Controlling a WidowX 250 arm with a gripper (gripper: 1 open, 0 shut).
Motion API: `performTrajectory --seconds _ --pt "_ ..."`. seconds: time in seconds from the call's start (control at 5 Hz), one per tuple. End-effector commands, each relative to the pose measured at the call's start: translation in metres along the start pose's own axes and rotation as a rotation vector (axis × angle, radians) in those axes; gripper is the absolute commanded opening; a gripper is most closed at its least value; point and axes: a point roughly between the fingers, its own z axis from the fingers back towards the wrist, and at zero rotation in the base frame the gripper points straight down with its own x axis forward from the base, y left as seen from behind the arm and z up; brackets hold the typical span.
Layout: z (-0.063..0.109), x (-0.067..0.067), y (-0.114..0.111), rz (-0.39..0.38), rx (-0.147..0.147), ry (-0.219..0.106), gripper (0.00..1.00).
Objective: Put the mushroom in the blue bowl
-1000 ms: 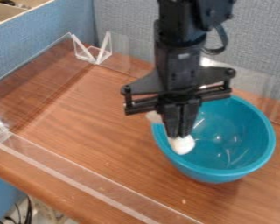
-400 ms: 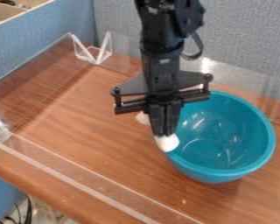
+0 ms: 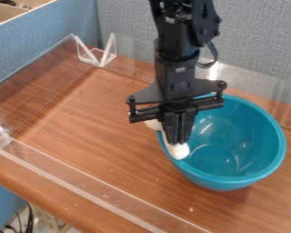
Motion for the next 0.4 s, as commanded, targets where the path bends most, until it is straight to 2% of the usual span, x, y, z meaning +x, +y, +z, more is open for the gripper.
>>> performTrajectory --seconds 0.0,0.2 --pt "0.0029 0.0115 -0.0053 -0.013 -0.035 -0.021 0.00" --pt "0.0016 0.0187 -0.0086 0.024 -0.037 -0.026 0.00"
